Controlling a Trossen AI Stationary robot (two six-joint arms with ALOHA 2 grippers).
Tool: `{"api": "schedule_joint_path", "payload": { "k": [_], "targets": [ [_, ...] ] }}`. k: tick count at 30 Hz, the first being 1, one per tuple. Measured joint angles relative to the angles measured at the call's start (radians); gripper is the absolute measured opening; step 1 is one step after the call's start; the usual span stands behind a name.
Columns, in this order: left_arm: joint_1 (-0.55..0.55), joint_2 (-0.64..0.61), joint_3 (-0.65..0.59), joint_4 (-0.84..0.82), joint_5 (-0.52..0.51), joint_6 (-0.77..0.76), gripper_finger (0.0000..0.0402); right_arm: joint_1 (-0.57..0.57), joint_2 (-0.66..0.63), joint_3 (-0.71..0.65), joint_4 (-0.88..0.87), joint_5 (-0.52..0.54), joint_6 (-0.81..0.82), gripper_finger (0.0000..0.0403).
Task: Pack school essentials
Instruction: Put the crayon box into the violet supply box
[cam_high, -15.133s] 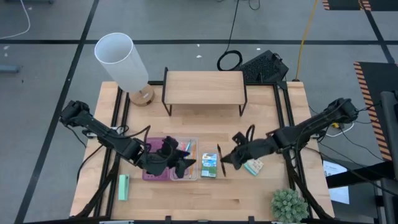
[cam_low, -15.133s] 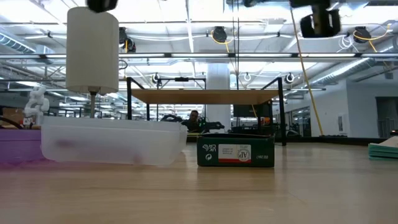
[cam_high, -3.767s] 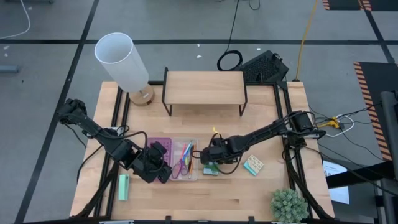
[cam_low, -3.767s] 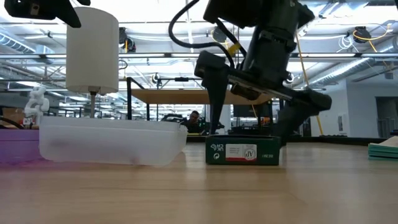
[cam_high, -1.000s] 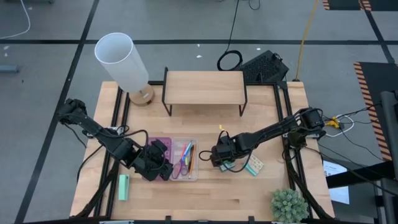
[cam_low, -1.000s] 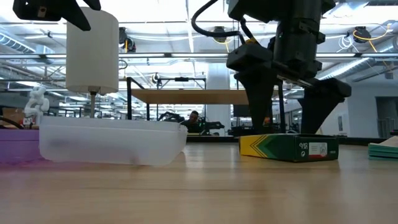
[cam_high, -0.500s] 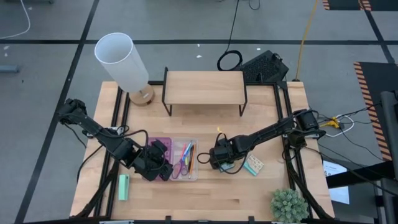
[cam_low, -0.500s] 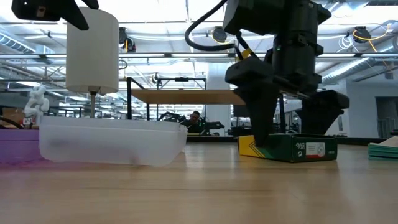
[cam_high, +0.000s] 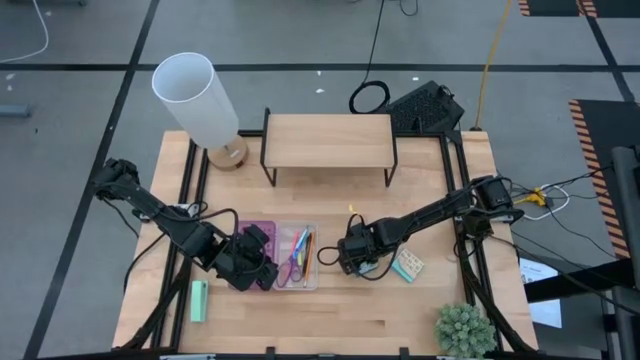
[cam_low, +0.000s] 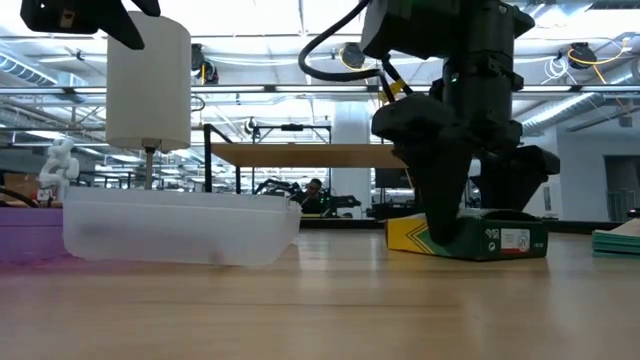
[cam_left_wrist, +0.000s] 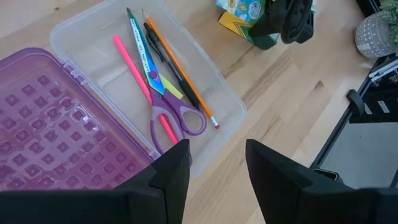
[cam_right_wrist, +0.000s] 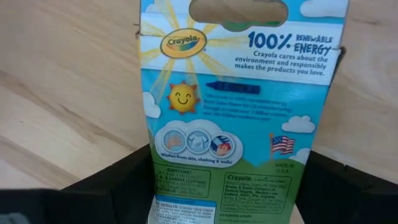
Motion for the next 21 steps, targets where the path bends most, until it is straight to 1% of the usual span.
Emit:
{"api": "schedule_joint_path", "payload": {
  "k": [4,11,16,21],
  "targets": [
    [0.000,0.000,0.000,-0.001,-0.007,0.000,0.0161,-0.001,-0.027,-0.004,0.014,0.002,-0.010,0.0299],
    [0.000,0.000,0.000,-0.003,-0.031,0.000,0.0161,-0.010,-0.116,-0.003,0.105,0.006,-0.032,0.0298],
    [0.000,0.000,0.000,-0.004,-0.034,0.000,0.0161,-0.010,-0.181,-0.002,0.252,0.006,0.016,0.0298],
    [0.011,0.000,0.000,-0.005,-0.034,0.000,0.0161,-0.014,-0.194,-0.002,0.453,0.007,0.104,0.0298]
  ]
}}
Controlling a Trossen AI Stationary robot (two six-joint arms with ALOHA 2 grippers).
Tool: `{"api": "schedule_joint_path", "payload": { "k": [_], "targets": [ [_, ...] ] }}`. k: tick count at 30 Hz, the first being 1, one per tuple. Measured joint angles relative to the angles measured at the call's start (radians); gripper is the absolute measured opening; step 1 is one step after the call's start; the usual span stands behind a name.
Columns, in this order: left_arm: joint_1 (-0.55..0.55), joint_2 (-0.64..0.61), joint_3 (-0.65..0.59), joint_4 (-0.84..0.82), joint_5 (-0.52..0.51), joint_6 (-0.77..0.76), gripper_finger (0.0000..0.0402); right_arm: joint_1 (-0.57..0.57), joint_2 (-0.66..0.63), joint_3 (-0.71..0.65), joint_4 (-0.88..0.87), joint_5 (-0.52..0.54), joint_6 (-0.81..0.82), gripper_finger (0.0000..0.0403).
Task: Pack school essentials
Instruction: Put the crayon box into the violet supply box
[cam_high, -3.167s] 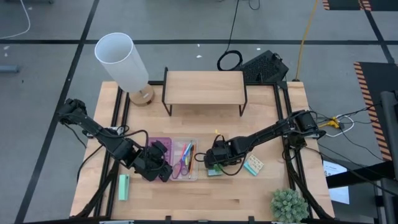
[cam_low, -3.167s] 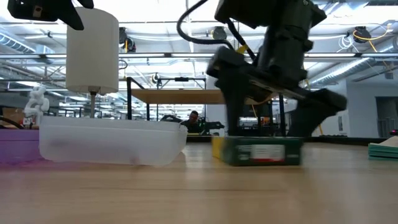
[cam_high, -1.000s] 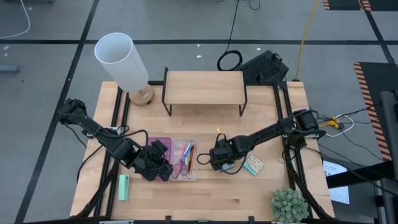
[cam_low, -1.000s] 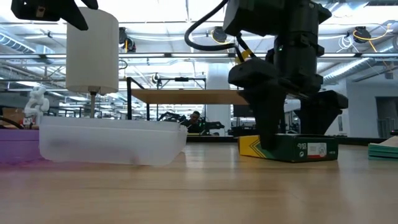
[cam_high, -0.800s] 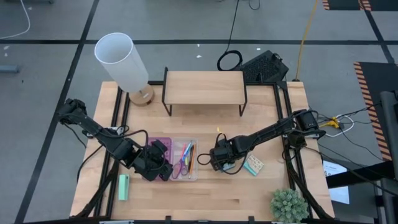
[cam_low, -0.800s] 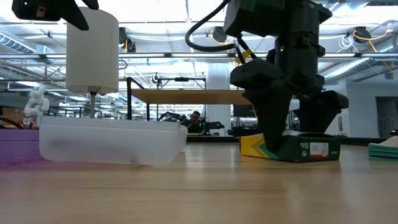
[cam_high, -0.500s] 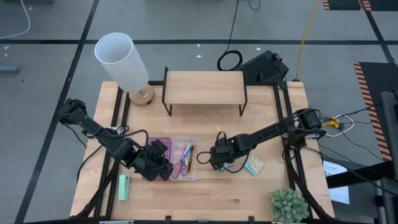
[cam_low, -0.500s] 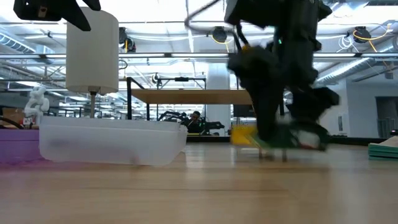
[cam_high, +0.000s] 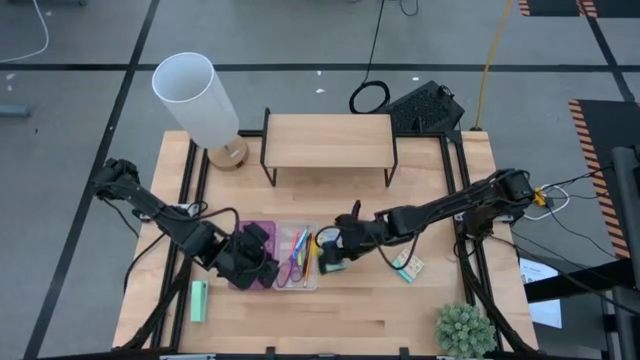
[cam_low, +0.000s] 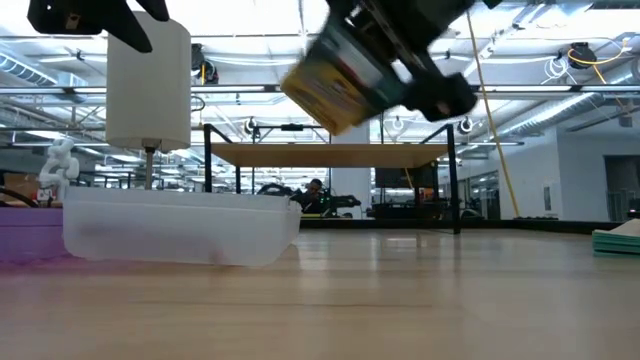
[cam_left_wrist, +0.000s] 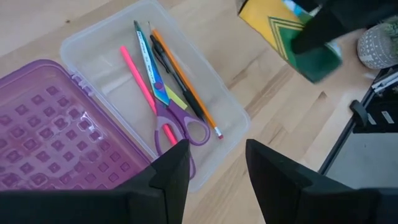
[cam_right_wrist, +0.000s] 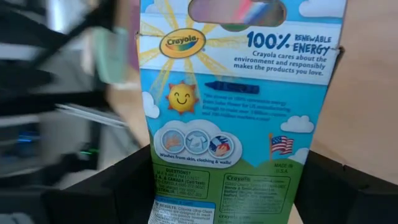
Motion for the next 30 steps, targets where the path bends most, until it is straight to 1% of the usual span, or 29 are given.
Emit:
{"api": "schedule_joint_path", "payload": {
  "k": [3,5,9,14,21,25,30],
  "targets": [
    [0.007,0.000,0.000,0.000,0.000,0.000,0.0161,-0.002,0.012,0.000,0.098,0.026,0.039,0.0298],
    [0.011,-0.002,0.000,0.000,0.000,-0.001,0.0161,-0.002,0.013,0.000,0.132,0.032,0.057,0.0298],
    [0.016,-0.003,0.000,0.001,0.000,-0.007,0.0161,-0.005,0.011,0.002,0.185,0.078,0.084,0.0298],
    [0.017,-0.003,0.000,0.002,0.001,-0.007,0.0161,-0.028,0.012,0.002,0.292,0.096,0.123,0.0298],
    [0.017,-0.016,0.000,-0.001,0.001,-0.010,0.0161,-0.073,0.023,0.002,0.328,0.159,0.131,0.0298],
    [0.017,-0.039,0.000,-0.016,0.009,-0.014,0.0161,-0.103,0.093,0.008,0.403,0.149,0.149,0.0298],
    [0.016,-0.086,-0.001,-0.045,0.013,-0.024,0.0161,-0.109,0.198,0.075,0.414,0.053,0.136,0.0298]
  ]
}}
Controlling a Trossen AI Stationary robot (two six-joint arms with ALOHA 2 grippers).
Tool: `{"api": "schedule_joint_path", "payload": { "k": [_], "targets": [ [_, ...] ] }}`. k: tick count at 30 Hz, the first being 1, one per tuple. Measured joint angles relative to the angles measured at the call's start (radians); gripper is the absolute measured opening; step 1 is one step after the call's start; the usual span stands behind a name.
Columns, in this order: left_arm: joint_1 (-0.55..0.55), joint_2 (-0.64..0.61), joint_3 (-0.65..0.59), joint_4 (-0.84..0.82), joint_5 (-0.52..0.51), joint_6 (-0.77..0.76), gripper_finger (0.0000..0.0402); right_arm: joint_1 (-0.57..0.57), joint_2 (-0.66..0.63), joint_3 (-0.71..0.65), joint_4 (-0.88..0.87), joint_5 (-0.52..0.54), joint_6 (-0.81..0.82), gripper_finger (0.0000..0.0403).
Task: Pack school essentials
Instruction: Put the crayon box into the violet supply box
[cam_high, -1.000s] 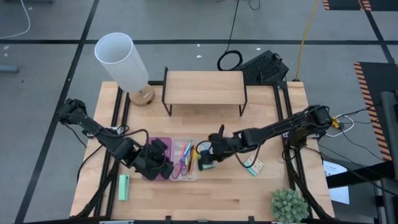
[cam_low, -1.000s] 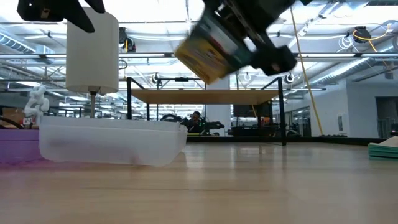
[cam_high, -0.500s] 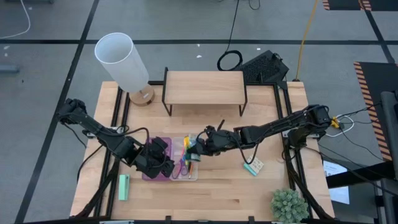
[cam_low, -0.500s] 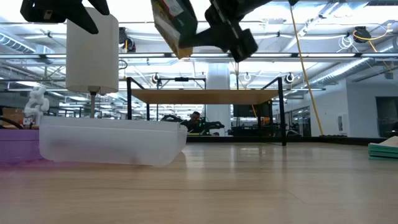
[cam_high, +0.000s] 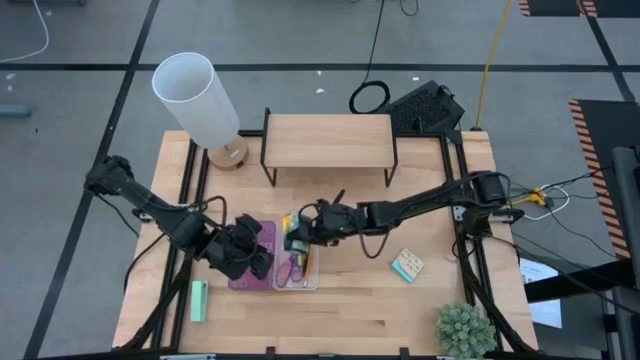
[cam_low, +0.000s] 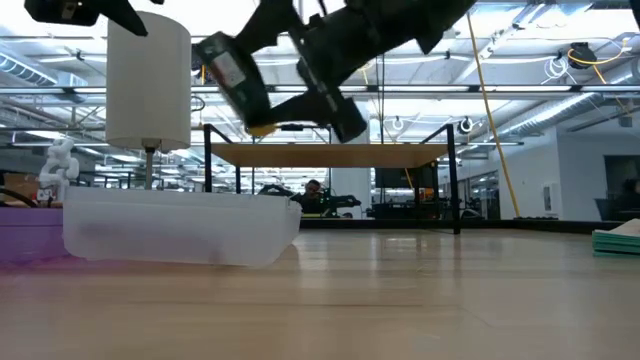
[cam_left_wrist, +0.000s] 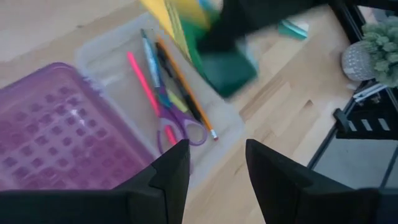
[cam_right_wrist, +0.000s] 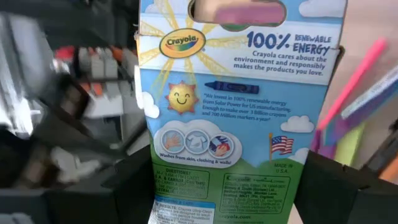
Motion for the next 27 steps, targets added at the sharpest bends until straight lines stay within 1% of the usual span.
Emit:
{"api": "schedule_joint_path", "payload": {
  "k": [2,7,10,15,18,27],
  "targets": [
    [0.000,-0.017,0.000,-0.027,-0.001,-0.009,0.0161,0.006,0.033,0.007,0.001,-0.031,-0.001,0.0298],
    [0.000,-0.045,0.000,-0.066,-0.008,-0.016,0.0161,0.012,0.089,0.005,-0.102,-0.060,0.009,0.0298],
    [0.000,-0.047,0.000,-0.080,-0.007,-0.017,0.0161,0.012,0.114,0.005,-0.109,-0.058,0.006,0.0298],
    [0.000,-0.048,0.000,-0.074,-0.008,-0.026,0.0161,0.004,0.111,0.005,-0.122,-0.030,0.003,0.0301],
    [0.000,-0.049,0.000,-0.073,-0.012,-0.024,0.0161,-0.005,0.113,0.005,-0.130,-0.029,0.001,0.0315],
    [0.000,-0.049,0.000,-0.076,-0.038,-0.002,0.0161,-0.007,0.111,0.005,-0.125,-0.031,0.017,0.0374]
  ]
}}
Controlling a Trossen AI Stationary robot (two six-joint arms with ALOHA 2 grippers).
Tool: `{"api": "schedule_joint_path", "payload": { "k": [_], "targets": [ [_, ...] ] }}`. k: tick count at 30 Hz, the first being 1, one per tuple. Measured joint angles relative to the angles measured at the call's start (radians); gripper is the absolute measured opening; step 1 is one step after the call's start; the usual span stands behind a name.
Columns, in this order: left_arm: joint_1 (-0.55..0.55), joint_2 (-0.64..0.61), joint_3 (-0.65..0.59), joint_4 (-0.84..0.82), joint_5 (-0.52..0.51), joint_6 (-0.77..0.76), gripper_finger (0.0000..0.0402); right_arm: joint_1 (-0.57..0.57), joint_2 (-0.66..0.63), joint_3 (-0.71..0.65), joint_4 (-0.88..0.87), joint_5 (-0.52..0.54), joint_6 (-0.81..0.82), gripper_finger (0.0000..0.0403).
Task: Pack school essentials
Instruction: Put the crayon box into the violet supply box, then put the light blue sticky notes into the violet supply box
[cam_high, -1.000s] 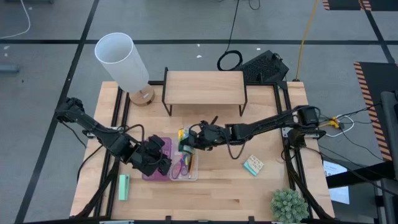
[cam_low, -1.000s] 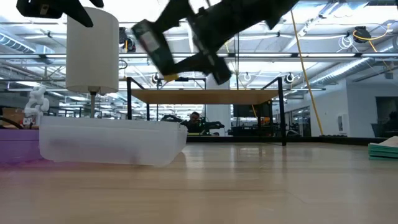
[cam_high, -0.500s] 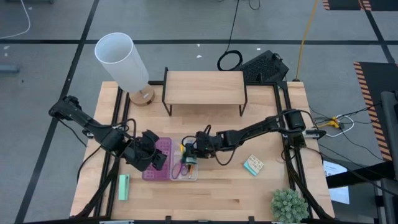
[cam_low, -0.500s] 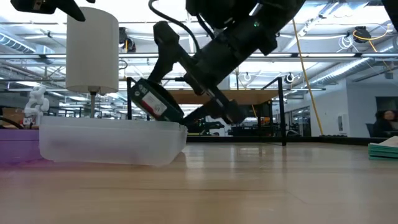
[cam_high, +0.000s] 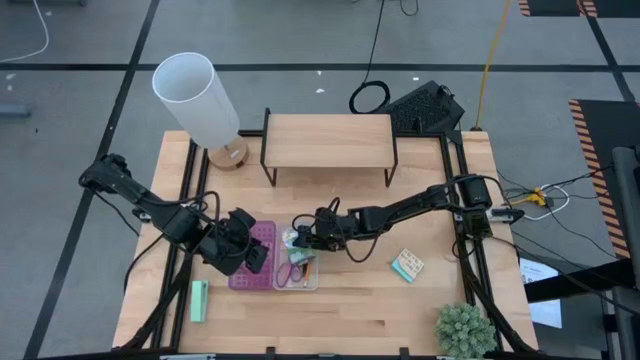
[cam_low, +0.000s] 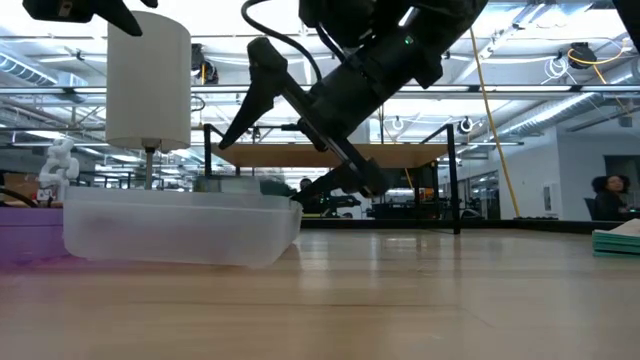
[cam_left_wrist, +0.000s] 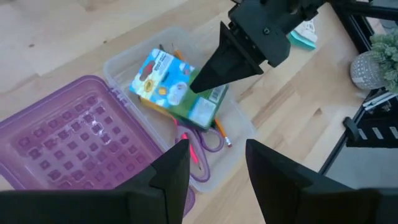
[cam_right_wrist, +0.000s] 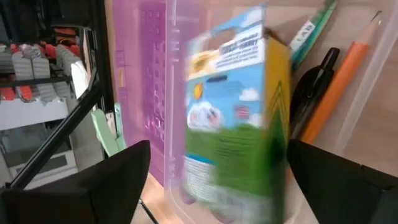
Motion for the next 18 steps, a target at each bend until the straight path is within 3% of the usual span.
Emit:
{"api": "schedule_joint_path", "payload": {
  "k": [11,18],
  "targets": [
    [0.000,0.000,0.000,-0.007,-0.002,0.027,0.0161,-0.002,-0.026,-0.001,0.008,-0.003,0.006,0.0388],
    [0.000,0.000,0.000,-0.014,-0.002,0.029,0.0161,-0.034,-0.138,-0.001,-0.098,-0.057,-0.144,0.0386]
  ]
}}
